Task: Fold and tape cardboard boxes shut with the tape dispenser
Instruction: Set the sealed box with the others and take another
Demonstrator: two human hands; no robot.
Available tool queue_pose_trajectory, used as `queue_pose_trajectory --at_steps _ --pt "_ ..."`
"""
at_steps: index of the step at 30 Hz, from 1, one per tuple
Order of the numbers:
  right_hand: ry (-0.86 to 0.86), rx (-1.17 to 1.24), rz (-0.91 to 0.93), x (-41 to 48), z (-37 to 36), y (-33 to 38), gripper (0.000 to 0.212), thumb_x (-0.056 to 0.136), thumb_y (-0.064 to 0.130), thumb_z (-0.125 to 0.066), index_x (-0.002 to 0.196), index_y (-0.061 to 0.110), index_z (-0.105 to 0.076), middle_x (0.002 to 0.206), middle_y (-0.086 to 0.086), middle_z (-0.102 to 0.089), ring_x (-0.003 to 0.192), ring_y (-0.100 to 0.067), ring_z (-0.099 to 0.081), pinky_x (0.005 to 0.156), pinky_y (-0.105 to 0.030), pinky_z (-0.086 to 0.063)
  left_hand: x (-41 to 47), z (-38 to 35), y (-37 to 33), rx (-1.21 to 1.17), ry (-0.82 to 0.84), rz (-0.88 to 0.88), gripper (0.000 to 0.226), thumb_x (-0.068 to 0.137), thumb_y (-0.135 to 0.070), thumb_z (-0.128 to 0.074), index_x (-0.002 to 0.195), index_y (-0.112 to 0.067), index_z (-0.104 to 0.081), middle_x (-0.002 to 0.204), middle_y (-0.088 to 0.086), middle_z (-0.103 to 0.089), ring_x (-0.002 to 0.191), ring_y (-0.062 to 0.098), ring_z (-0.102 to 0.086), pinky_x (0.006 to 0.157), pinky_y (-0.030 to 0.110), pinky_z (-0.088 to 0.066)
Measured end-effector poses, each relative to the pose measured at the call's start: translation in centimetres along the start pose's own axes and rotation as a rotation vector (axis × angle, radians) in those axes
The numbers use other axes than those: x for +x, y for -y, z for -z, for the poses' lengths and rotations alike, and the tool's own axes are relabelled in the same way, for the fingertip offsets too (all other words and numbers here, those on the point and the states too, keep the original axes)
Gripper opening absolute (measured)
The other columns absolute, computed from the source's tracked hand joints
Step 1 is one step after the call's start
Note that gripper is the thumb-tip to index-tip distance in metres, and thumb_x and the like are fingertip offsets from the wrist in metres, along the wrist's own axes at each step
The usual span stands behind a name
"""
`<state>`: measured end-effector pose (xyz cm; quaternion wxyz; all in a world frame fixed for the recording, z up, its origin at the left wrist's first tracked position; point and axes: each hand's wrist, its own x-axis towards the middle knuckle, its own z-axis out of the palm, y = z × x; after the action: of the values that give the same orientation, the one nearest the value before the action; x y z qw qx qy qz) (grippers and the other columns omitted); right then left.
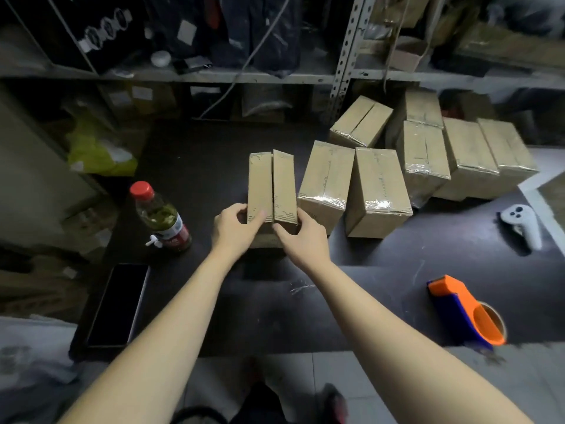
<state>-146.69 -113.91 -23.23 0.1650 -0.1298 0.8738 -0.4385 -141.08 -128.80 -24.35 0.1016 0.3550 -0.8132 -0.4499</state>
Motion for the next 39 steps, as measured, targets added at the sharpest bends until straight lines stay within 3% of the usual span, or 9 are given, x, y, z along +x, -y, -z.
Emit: queue_pose_trajectory --at_steps 10,16,19,23,29,32,35,37,39 --pt "0.033 0.131 0.011 -4.8 3.8 -2.9 0.044 0.08 0.058 -0.076 0.118 0.035 -0.07 0.108 0.023 -0.074 0.103 0.005 -0.066 0.096 -0.031 -0.056 -7.5 -2.4 -0.7 -0.092 -0.06 0.1 0.045 0.079 -0.053 -0.081 0.108 -0.018 -0.076 0.1 -0.004 -0.075 0.094 0.014 -0.068 0.069 0.024 -0.045" --pt "0.079 0.154 0.049 -9.0 8.4 -7.9 0.066 0.068 0.069 -0.083 0.12 0.031 -0.068 0.111 0.02 -0.073 0.103 0.004 -0.065 0.093 -0.032 -0.059 -15.3 -6.7 -1.5 -0.164 -0.066 0.173 0.046 0.08 -0.053 -0.081 0.107 -0.017 -0.077 0.096 -0.005 -0.076 0.092 0.014 -0.071 0.084 0.035 -0.058" --pt "0.078 0.131 0.058 -11.0 11.6 -10.5 0.078 0.065 0.057 -0.091 0.129 0.024 -0.061 0.117 0.02 -0.064 0.107 0.001 -0.056 0.095 -0.024 -0.049 -19.1 -9.5 -2.5 -0.22 -0.015 0.17 0.023 0.093 -0.041 -0.071 0.093 -0.02 -0.081 0.085 -0.003 -0.078 0.076 0.019 -0.076 0.086 0.046 -0.061" --pt "0.063 -0.032 0.056 -12.5 15.2 -13.7 0.117 0.056 0.063 -0.091 0.154 0.027 -0.038 0.148 0.007 -0.055 0.138 -0.015 -0.048 0.108 -0.041 -0.047 -23.5 -12.6 -4.4 -0.239 0.001 0.151 0.03 0.102 -0.032 -0.059 0.082 -0.024 -0.08 0.081 -0.002 -0.079 0.071 0.019 -0.077 0.076 0.039 -0.06" --pt "0.092 0.013 0.108 -14.0 19.1 -18.3 0.109 0.052 0.06 -0.085 0.149 0.034 -0.044 0.141 0.008 -0.057 0.133 -0.014 -0.05 0.109 -0.043 -0.048 -27.2 -15.9 -6.6 -0.324 0.032 0.201 0.023 0.103 -0.026 -0.06 0.087 -0.022 -0.076 0.088 0.006 -0.077 0.078 0.02 -0.076 0.046 0.022 -0.049" --pt "0.116 0.093 0.085 -14.2 21.5 -20.2 0.101 0.058 0.05 -0.089 0.148 0.033 -0.047 0.142 0.007 -0.055 0.131 -0.011 -0.05 0.11 -0.04 -0.047 -26.6 -16.4 -6.9 -0.312 -0.009 0.182 0.013 0.101 -0.028 -0.063 0.104 -0.024 -0.074 0.103 0.002 -0.076 0.089 0.017 -0.074 0.064 0.026 -0.054" --pt "0.157 0.146 0.077 -14.3 23.2 -21.4 0.086 0.065 0.038 -0.09 0.14 0.045 -0.049 0.146 0.007 -0.047 0.133 -0.011 -0.045 0.109 -0.044 -0.049 -24.7 -15.9 -7.0 -0.206 -0.043 0.136 0.04 0.097 -0.035 -0.067 0.135 -0.024 -0.062 0.126 -0.001 -0.067 0.108 0.014 -0.064 0.1 0.037 -0.051" --pt "0.181 0.145 0.067 -14.3 23.8 -21.5 0.078 0.069 0.034 -0.089 0.134 0.054 -0.05 0.155 0.002 -0.039 0.146 -0.017 -0.034 0.114 -0.048 -0.044 -23.4 -15.7 -7.7 -0.149 -0.033 0.077 0.055 0.096 -0.037 -0.067 0.147 -0.028 -0.05 0.137 -0.001 -0.056 0.118 0.014 -0.057 0.102 0.034 -0.046" --pt "0.2 0.122 0.048 -14.1 24.4 -21.5 0.074 0.077 0.031 -0.086 0.14 0.048 -0.051 0.16 -0.003 -0.033 0.152 -0.019 -0.023 0.121 -0.041 -0.031 -22.7 -15.8 -8.7 -0.096 0.005 -0.002 0.061 0.097 -0.038 -0.066 0.152 -0.032 -0.042 0.139 -0.007 -0.047 0.125 0.01 -0.048 0.103 0.031 -0.04"
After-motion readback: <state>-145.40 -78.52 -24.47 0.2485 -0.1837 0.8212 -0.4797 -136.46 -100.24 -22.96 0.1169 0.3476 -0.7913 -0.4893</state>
